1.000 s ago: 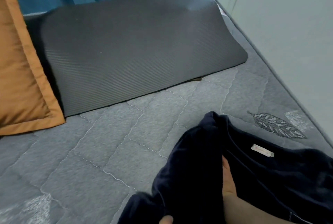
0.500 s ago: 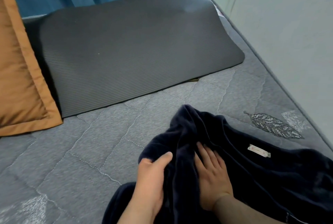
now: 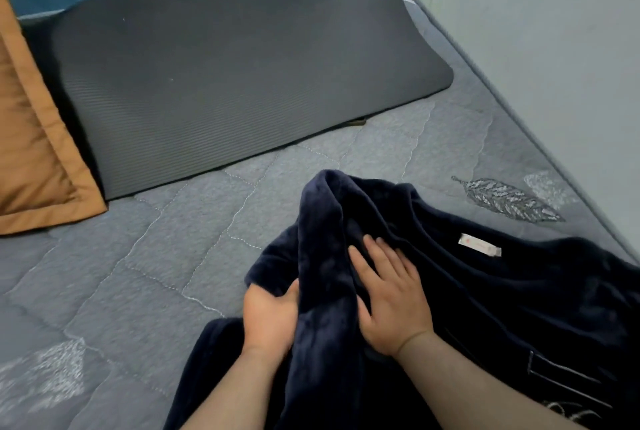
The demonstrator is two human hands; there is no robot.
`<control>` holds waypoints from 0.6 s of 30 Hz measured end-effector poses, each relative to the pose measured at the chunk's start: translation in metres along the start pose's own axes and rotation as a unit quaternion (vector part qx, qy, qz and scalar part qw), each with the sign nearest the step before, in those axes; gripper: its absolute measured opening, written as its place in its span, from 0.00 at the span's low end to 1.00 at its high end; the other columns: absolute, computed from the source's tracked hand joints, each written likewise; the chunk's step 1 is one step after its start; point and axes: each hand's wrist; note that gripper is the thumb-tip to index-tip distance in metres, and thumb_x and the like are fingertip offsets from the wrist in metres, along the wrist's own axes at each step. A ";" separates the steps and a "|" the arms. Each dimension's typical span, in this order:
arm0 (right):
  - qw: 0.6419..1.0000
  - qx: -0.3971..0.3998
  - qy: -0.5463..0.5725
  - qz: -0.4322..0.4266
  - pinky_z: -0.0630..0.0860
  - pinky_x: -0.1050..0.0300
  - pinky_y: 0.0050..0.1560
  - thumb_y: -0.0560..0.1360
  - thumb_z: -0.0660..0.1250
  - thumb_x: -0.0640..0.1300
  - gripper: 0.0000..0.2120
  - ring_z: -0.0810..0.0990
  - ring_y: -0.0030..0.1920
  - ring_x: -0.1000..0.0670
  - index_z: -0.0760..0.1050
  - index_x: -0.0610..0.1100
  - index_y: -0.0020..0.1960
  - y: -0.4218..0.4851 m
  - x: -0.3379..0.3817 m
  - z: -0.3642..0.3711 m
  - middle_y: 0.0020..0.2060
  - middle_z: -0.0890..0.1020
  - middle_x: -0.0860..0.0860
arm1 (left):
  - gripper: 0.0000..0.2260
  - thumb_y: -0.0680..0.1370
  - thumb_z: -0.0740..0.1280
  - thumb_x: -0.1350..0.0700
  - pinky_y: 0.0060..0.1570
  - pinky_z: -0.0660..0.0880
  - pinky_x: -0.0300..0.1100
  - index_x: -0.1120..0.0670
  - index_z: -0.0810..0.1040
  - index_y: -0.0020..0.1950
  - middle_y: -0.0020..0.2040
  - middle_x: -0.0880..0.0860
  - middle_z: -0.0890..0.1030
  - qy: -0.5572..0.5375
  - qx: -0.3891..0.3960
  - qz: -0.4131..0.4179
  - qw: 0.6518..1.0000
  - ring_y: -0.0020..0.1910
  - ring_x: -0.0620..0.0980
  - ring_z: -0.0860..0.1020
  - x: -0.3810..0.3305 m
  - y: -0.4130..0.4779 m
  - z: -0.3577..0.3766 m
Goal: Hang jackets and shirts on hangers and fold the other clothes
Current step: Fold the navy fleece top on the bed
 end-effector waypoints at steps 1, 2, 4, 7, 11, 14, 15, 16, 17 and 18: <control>1.000 -0.010 0.004 -0.004 0.59 0.46 0.72 0.73 0.57 0.57 0.30 0.65 0.74 0.45 0.69 0.49 0.73 0.000 -0.001 -0.001 0.73 0.68 0.46 | 0.03 0.73 0.73 0.61 0.30 0.72 0.25 0.55 0.81 0.42 0.38 0.47 0.84 0.001 -0.004 0.001 1.000 0.33 0.32 0.80 0.001 0.001 -0.001; 1.000 -0.017 0.013 -0.004 0.59 0.46 0.73 0.74 0.56 0.58 0.28 0.65 0.73 0.45 0.71 0.49 0.71 -0.001 -0.001 -0.004 0.73 0.68 0.46 | 0.04 0.73 0.73 0.61 0.30 0.72 0.25 0.55 0.80 0.42 0.38 0.47 0.84 -0.003 -0.001 -0.001 1.000 0.33 0.33 0.80 0.001 0.001 -0.001; 0.998 -0.048 0.050 0.003 0.59 0.45 0.72 0.75 0.57 0.59 0.25 0.69 0.71 0.44 0.77 0.51 0.66 -0.007 0.001 -0.010 0.70 0.72 0.46 | 0.04 0.72 0.74 0.60 0.31 0.73 0.27 0.54 0.80 0.42 0.38 0.46 0.84 -0.005 0.004 -0.002 1.000 0.35 0.37 0.80 0.002 0.002 -0.003; 0.990 -0.099 0.093 0.043 0.71 0.47 0.58 0.76 0.59 0.56 0.17 0.77 0.53 0.45 0.84 0.50 0.45 -0.028 0.036 -0.016 0.52 0.81 0.51 | 0.05 0.72 0.75 0.57 0.30 0.72 0.29 0.54 0.79 0.43 0.38 0.47 0.83 0.008 0.009 -0.001 1.000 0.34 0.36 0.79 0.003 0.001 -0.008; 0.916 0.072 0.341 0.200 0.71 0.51 0.45 0.78 0.64 0.52 0.18 0.73 0.38 0.52 0.69 0.45 0.32 -0.054 0.082 -0.027 0.33 0.74 0.55 | 0.09 0.71 0.74 0.50 0.33 0.72 0.35 0.52 0.79 0.45 0.40 0.49 0.84 0.038 0.016 0.018 0.999 0.38 0.42 0.80 0.005 -0.003 -0.017; 0.674 0.179 0.672 0.248 0.76 0.46 0.60 0.78 0.65 0.48 0.10 0.82 0.51 0.50 0.80 0.43 0.51 -0.068 0.087 -0.042 0.47 0.85 0.50 | 0.11 0.72 0.73 0.49 0.31 0.71 0.33 0.52 0.80 0.51 0.44 0.49 0.84 0.052 0.048 0.051 0.996 0.39 0.43 0.79 0.005 -0.004 -0.023; 0.583 0.217 0.742 0.250 0.73 0.45 0.65 0.77 0.65 0.47 0.14 0.81 0.57 0.47 0.78 0.42 0.60 -0.077 0.092 -0.047 0.54 0.84 0.48 | 0.12 0.72 0.73 0.50 0.33 0.72 0.33 0.53 0.80 0.52 0.44 0.49 0.83 0.063 0.056 0.061 0.995 0.41 0.44 0.80 0.004 -0.006 -0.026; 0.542 0.237 0.770 0.241 0.70 0.44 0.68 0.74 0.67 0.46 0.19 0.80 0.61 0.46 0.76 0.42 0.63 -0.085 0.097 -0.046 0.58 0.83 0.46 | 0.11 0.73 0.72 0.51 0.36 0.71 0.34 0.54 0.79 0.53 0.44 0.48 0.82 0.061 0.059 0.067 0.994 0.43 0.45 0.79 0.003 -0.006 -0.028; 0.546 0.235 0.771 0.227 0.69 0.45 0.70 0.71 0.69 0.44 0.22 0.79 0.62 0.45 0.76 0.41 0.64 -0.095 0.101 -0.046 0.59 0.82 0.45 | 0.09 0.75 0.71 0.53 0.38 0.70 0.33 0.54 0.79 0.53 0.45 0.47 0.81 0.049 0.064 0.064 0.995 0.44 0.46 0.78 0.002 -0.008 -0.028; 0.559 0.219 0.773 0.207 0.70 0.47 0.69 0.69 0.70 0.42 0.23 0.79 0.62 0.45 0.76 0.39 0.63 -0.105 0.103 -0.044 0.58 0.82 0.45 | 0.09 0.76 0.70 0.54 0.39 0.68 0.31 0.54 0.78 0.56 0.47 0.47 0.80 0.042 0.068 0.059 0.995 0.45 0.47 0.77 0.002 -0.009 -0.029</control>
Point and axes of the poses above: each hand's wrist, its own y-axis towards the middle knuckle, its own z-axis out of the palm, x = y × z
